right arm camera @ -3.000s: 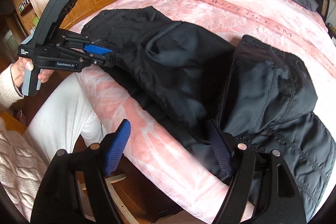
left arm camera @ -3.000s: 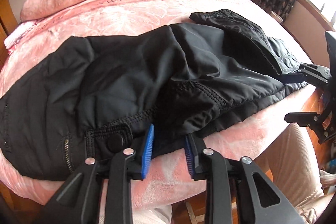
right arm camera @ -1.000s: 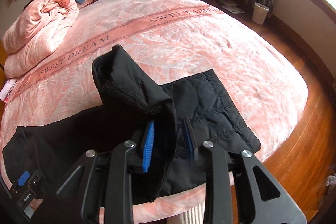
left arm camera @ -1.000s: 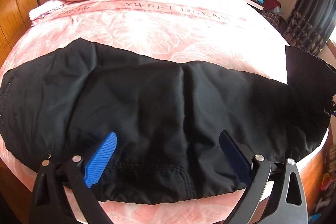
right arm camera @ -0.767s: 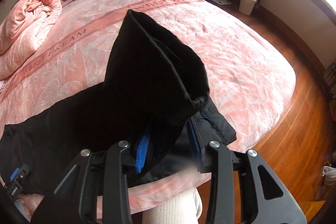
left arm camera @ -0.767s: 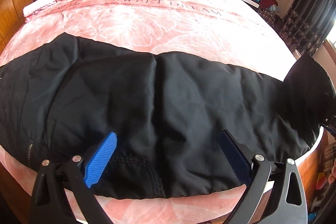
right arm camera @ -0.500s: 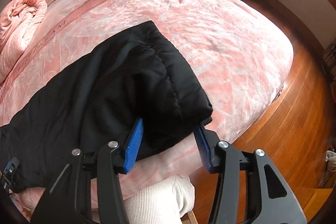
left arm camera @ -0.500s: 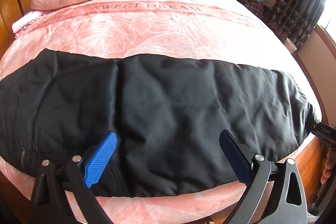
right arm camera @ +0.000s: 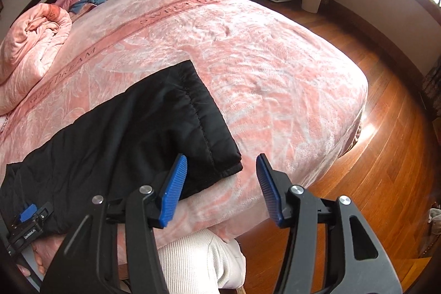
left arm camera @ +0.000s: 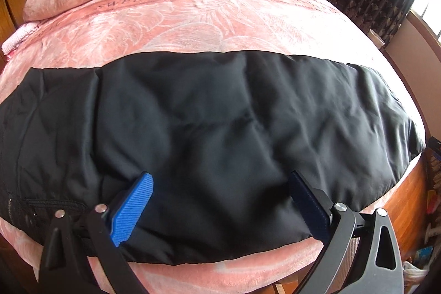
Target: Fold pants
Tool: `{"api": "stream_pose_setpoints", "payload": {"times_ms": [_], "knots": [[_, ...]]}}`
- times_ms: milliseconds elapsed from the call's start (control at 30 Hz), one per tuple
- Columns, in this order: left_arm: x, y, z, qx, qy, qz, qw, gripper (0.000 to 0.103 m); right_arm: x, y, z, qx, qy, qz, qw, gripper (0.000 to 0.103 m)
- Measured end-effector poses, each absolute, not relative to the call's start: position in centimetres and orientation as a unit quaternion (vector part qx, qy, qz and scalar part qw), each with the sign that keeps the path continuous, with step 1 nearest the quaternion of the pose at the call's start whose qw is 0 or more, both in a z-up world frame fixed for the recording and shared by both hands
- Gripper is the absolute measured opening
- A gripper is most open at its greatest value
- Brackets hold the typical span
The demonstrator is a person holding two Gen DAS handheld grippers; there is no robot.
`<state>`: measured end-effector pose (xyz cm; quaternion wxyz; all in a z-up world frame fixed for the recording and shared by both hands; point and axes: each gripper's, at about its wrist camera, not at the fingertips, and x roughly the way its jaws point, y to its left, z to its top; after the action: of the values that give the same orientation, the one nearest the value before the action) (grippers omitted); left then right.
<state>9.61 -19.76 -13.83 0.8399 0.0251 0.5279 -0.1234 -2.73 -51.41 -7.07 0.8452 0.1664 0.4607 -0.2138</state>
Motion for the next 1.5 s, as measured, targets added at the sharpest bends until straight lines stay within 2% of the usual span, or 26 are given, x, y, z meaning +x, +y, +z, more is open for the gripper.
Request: {"api": "stream_pose_setpoints", "payload": {"times_ms": [267, 400, 600, 767, 867, 900, 933, 1200, 1500], "knots": [[9.0, -18.4, -12.6, -0.027, 0.518, -0.121, 0.847, 0.099, -1.2, -50.1, -4.8, 0.145, 0.44, -0.137, 0.875, 0.057], [9.3, -18.9, -13.1, 0.016, 0.516, -0.112, 0.849, 0.099, 0.7, -47.3, -6.8, 0.148, 0.459, -0.063, 0.874, 0.055], [10.0, -17.8, -14.9, 0.028, 0.529, -0.091, 0.843, 0.099, 3.1, -45.4, -12.4, 0.107, 0.523, -0.073, 0.842, 0.055], [10.2, -17.6, -15.0, 0.026, 0.534, -0.087, 0.84, 0.099, 3.2, -45.5, -12.7, 0.097, 0.528, -0.058, 0.842, 0.055], [10.0, -18.0, -14.2, 0.006, 0.532, -0.101, 0.841, 0.099, 2.5, -47.3, -10.3, 0.118, 0.498, -0.047, 0.858, 0.06], [10.0, -18.3, -13.9, -0.001, 0.53, -0.106, 0.841, 0.099, 2.4, -48.2, -9.6, 0.122, 0.494, -0.052, 0.86, 0.07], [10.0, -18.7, -13.5, -0.007, 0.528, -0.111, 0.842, 0.099, 2.5, -49.4, -9.2, 0.123, 0.492, -0.058, 0.86, 0.073], [10.3, -24.6, -13.4, 0.001, 0.527, -0.144, 0.837, 0.099, 3.7, -56.4, -11.2, 0.132, 0.529, -0.064, 0.836, 0.073], [10.7, -26.5, -14.9, 0.029, 0.53, -0.135, 0.837, 0.1, 1.1, -59.6, -12.9, 0.236, 0.522, -0.006, 0.82, 0.071]]}}
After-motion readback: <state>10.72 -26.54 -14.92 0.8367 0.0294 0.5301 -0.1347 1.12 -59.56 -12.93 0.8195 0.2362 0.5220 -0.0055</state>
